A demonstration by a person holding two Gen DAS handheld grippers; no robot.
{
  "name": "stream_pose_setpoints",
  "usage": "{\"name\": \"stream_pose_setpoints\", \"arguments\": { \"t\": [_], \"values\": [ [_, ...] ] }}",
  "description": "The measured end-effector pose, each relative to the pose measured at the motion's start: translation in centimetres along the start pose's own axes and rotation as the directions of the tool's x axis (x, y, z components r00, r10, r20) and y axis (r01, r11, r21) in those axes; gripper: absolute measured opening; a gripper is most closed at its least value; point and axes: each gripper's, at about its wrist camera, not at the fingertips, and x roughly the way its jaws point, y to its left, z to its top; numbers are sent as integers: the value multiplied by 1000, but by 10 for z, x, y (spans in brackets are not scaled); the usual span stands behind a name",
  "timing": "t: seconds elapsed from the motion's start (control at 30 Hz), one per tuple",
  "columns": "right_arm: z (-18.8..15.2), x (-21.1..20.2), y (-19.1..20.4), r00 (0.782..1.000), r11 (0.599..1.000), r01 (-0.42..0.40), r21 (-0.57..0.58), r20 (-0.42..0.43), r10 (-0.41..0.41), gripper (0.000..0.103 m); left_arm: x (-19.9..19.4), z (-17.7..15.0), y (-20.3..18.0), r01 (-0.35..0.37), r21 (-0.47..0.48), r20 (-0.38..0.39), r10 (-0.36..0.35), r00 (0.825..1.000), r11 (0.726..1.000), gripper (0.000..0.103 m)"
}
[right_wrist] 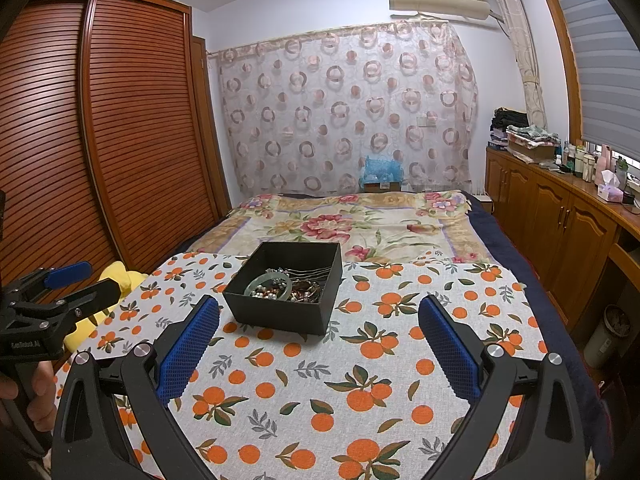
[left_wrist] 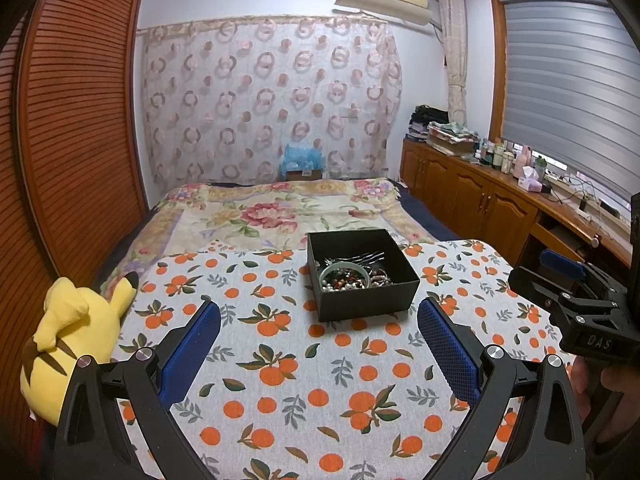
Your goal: Organize jewelry
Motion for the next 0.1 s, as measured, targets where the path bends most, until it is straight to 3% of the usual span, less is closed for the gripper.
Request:
{"name": "stream_pose_setpoints", "arguments": {
  "t": [0.1],
  "values": [
    [0,0,0,1000,1000,0,0,0,0,100,-1,2,-2,-1,0,1,1,1000,1000,95]
  ]
}}
